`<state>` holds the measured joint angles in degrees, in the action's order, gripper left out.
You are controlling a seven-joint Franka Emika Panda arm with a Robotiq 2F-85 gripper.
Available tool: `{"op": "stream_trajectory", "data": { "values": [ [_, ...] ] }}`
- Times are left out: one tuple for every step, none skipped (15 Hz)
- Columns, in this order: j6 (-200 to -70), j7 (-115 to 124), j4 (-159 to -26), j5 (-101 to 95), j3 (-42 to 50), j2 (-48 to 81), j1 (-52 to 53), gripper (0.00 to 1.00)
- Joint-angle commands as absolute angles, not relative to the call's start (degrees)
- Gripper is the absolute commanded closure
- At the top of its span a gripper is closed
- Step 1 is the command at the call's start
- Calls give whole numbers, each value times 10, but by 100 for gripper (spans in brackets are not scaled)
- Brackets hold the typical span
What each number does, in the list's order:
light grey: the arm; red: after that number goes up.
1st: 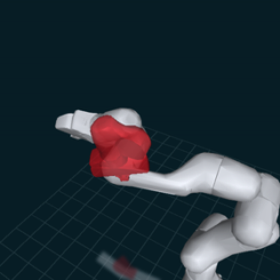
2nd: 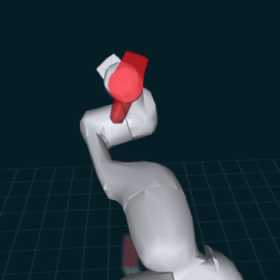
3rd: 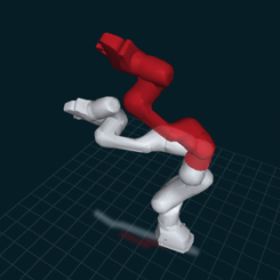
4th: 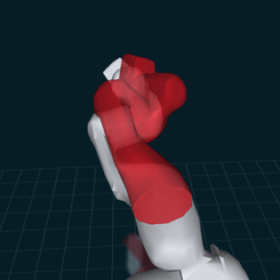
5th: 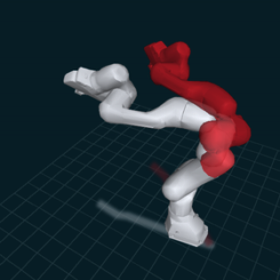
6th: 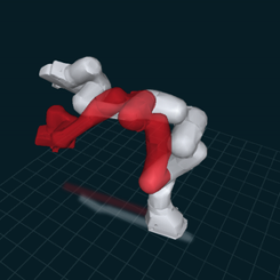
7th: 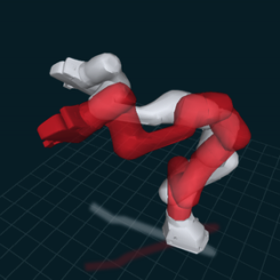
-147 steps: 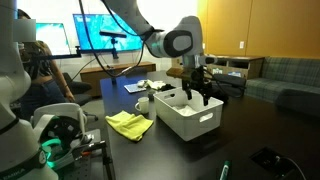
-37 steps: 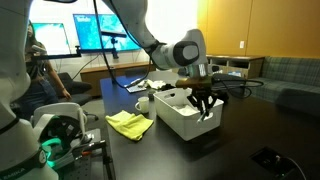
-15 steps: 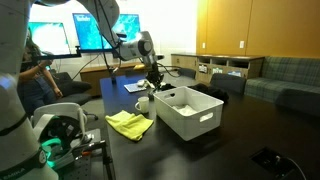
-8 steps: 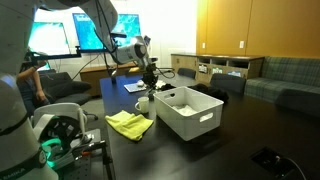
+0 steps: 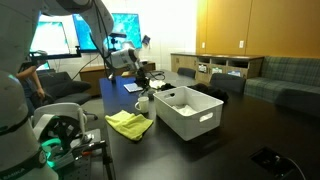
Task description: Pick up the cloths from the table and put them in the box, then pick up the marker and the seal tape put them in the cup
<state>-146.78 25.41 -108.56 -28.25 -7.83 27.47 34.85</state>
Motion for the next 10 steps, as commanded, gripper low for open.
{"op": "stream_trajectory", "data": {
  "values": [
    [-1481, 285, -1057, -291, -63, 291, 388, 95],
    [-1484, 288, -1051, -288, -62, 296, 396, 95],
    [-1488, 288, -1045, -282, -62, 299, 401, 95],
    [-1495, 293, -1042, -278, -60, 301, 407, 95],
    [-1505, 298, -1037, -273, -59, 307, 411, 95],
    [-1514, 304, -1033, -269, -56, 310, 416, 95],
    [-1523, 310, -1029, -265, -53, 313, 422, 95],
    [-1534, 314, -1024, -261, -50, 321, 426, 95],
    [-1543, 319, -1021, -257, -45, 325, 430, 95],
    [-1555, 325, -1018, -253, -39, 330, 435, 95]
  ]
}}
